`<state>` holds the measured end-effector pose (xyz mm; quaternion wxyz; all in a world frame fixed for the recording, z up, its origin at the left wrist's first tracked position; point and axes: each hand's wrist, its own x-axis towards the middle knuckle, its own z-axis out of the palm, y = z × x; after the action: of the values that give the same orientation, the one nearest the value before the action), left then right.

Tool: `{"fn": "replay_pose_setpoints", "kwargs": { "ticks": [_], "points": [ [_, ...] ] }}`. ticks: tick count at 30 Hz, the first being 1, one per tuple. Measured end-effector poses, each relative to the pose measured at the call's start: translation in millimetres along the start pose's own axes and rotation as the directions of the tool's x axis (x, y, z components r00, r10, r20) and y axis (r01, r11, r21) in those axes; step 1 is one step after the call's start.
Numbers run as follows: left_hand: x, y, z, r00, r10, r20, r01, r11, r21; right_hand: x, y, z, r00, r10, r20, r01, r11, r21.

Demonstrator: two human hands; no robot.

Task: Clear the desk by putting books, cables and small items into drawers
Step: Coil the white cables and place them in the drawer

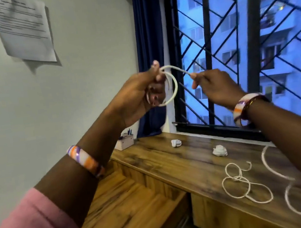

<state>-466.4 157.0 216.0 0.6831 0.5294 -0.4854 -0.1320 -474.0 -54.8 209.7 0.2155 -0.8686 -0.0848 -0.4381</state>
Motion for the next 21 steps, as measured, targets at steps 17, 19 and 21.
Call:
{"fn": "replay_pose_setpoints", "kwargs": {
  "ticks": [17,19,21],
  "points": [
    [202,-115,-28,0.368,0.718,-0.591,0.126,0.591,0.797,18,136,-6,0.972,-0.228,0.064,0.236,0.920,-0.312],
    [219,-133,-26,0.652,0.737,-0.179,0.163,0.094,0.982,46,158,-20,0.978,-0.206,-0.032,0.188,0.937,-0.295],
    [236,-148,-23,0.843,0.537,0.024,0.044,-0.113,0.993,71,180,-35,0.978,-0.184,-0.095,0.148,0.943,-0.298]
  ]
}}
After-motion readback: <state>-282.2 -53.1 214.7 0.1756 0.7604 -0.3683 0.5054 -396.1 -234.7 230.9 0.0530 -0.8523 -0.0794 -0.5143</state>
